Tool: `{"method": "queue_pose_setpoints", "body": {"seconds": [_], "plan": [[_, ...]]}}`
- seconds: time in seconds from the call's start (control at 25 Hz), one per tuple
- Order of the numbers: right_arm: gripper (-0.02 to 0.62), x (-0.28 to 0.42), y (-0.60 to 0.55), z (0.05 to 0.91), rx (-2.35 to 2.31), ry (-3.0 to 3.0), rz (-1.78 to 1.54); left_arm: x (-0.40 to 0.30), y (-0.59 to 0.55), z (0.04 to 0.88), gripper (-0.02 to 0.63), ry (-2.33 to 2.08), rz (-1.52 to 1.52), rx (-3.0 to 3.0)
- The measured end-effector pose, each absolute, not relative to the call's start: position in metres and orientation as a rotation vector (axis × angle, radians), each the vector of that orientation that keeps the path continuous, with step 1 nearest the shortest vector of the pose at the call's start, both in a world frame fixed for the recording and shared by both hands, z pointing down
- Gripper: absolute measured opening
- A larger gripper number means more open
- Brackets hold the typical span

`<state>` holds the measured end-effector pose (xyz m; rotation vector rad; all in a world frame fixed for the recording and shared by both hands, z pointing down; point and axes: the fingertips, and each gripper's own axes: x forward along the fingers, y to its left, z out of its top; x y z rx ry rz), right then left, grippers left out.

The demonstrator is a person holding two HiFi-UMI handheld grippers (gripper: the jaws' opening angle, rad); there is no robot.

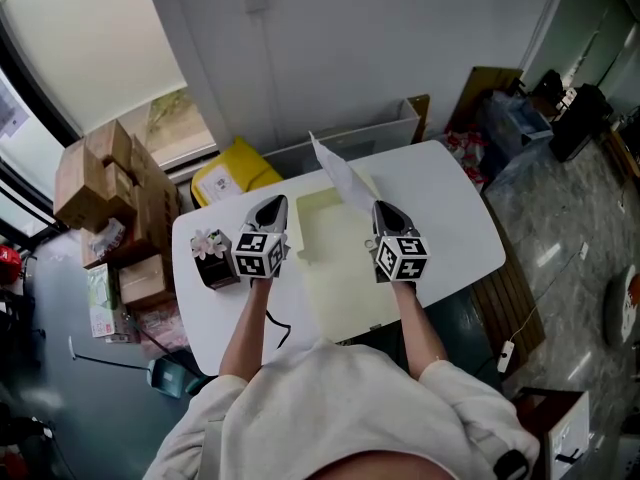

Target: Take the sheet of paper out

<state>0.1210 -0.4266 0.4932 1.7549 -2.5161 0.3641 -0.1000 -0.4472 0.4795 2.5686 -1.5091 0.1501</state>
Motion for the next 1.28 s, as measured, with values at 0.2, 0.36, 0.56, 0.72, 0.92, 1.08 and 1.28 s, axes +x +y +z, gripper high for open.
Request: {"method": "queue_pose_setpoints", "body": {"seconds": [0.2, 0.36, 0.56, 0.72, 0.92, 1.08, 1.28], "plan": [[0.003, 0.124, -0.431, 0.492, 1.771, -2.492, 0.332, -0.102, -0.451, 0.485, 0.000, -1.494, 0.152, 2.563], [0.003, 0.125, -0.432, 0.497, 1.767, -2.470, 0.327, -0.107, -0.453, 0.488, 0.000, -1.498, 0.147, 2.550], [0.003, 0.127, -0.435, 0.498, 1.767, -2.456, 0.308, -0.111, -0.457, 0.491, 0.000, -1.495, 0.141, 2.544], [0.003, 0.128, -0.435, 0.500, 1.767, -2.446, 0.305, -0.110, -0.457, 0.495, 0.000, -1.484, 0.149, 2.544], [0.003, 0.128, -0.436, 0.502, 1.764, -2.436, 0.299, -0.111, -0.459, 0.497, 0.000, -1.481, 0.150, 2.541], [0.003, 0.128, -0.436, 0.504, 1.763, -2.429, 0.300, -0.112, -0.460, 0.498, 0.000, -1.484, 0.150, 2.540], [0.003, 0.128, -0.437, 0.505, 1.758, -2.427, 0.301, -0.111, -0.461, 0.500, 0.000, -1.481, 0.158, 2.537]]}}
